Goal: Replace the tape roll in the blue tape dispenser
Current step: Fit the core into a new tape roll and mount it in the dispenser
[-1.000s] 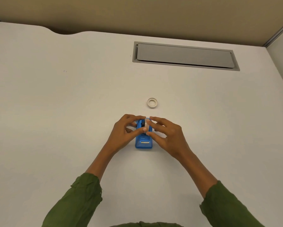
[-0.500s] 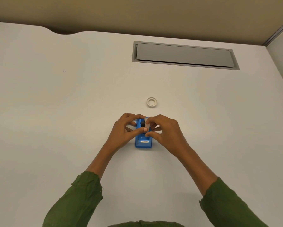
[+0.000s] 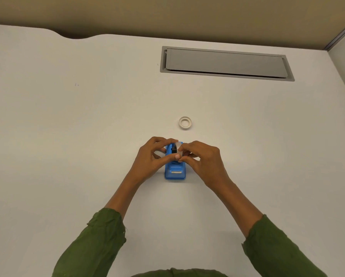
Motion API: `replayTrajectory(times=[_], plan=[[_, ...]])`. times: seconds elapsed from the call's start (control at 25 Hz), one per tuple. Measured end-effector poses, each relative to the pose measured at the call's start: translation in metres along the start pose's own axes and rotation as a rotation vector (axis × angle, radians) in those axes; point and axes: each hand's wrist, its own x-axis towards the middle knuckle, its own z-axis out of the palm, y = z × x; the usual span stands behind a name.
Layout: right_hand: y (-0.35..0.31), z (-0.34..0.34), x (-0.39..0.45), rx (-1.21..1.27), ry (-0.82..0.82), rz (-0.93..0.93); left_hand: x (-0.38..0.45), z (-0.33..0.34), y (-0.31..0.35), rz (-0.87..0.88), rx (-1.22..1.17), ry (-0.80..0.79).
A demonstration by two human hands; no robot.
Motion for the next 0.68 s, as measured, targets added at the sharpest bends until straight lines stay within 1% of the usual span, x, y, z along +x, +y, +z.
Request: replayTrajectory(times=[0.24,0.48,0.68], plan=[[0.0025,0.0026,-0.0028,-0.013,-0.007,0.017,0.0004,-0.0002,-0.0028,0.012,-0.013,0.001],[-0.0007,0.0027,-0.0018,0.132,-0.001,0.158,0.0013,0.0001,-0.0014,-0.008,0.012,0.003],[0.0008,0.0047,-0.0022,0.115,0.034,0.147,0.0013,-0.0052,0.0009,-0.012,0.009,-0.084]])
